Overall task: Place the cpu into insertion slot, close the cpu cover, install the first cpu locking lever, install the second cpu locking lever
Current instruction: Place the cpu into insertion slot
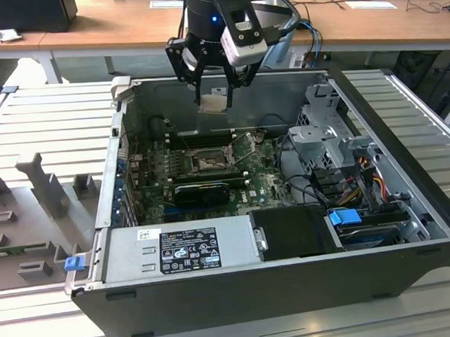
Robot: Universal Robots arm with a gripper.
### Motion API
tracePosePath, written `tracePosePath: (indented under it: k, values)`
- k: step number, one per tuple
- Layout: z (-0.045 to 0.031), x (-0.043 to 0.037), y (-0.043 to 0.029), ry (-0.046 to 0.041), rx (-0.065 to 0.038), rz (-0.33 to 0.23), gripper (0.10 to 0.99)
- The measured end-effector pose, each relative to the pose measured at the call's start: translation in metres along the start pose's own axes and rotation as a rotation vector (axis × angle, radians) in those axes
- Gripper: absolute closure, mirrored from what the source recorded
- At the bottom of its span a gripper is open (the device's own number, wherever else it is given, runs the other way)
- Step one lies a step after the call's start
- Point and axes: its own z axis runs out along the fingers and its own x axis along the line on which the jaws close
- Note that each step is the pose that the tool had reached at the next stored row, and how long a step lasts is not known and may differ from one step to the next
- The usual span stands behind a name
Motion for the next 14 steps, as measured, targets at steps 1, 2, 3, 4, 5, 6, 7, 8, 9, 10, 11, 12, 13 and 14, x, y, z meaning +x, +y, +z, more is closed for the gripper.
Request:
tracePosePath:
  k: [1, 2, 3, 4, 5, 6, 7, 8, 9, 10, 11, 12, 13, 14]
  values:
    - [0.0, 0.0, 0.0, -0.0002, 0.0, 0.002, 0.557]
    - [0.0, 0.0, 0.0, -0.0007, 0.0, 0.008, 0.557]
    - [0.0001, 0.0, 0.0, -0.001, 0.0, 0.011, 0.557]
    - [0.0001, 0.0, 0.0, -0.0013, 0.0, 0.015, 0.557]
    - [0.0001, 0.0, 0.0, -0.0015, 0.0, 0.017, 0.557]
    - [0.0002, 0.0, 0.0, -0.0017, 0.0, 0.019, 0.557]
    - [0.0002, 0.0, 0.0, -0.0019, 0.0, 0.022, 0.557]
    - [0.0002, 0.0, 0.0, -0.0021, 0.0, 0.023, 0.557]
    - [0.0002, 0.0, 0.0, -0.0022, -0.001, 0.025, 0.557]
    - [0.0002, 0.0, 0.0, -0.0026, -0.001, 0.029, 0.557]
    - [0.0002, 0.0, 0.0, -0.0028, -0.001, 0.032, 0.557]
    - [0.0002, 0.0, 0.0, -0.003, -0.001, 0.034, 0.557]
    - [0.0002, 0.0, 0.0, -0.0032, -0.001, 0.035, 0.557]
    - [0.0002, 0.0, 0.0, -0.0033, -0.001, 0.037, 0.557]
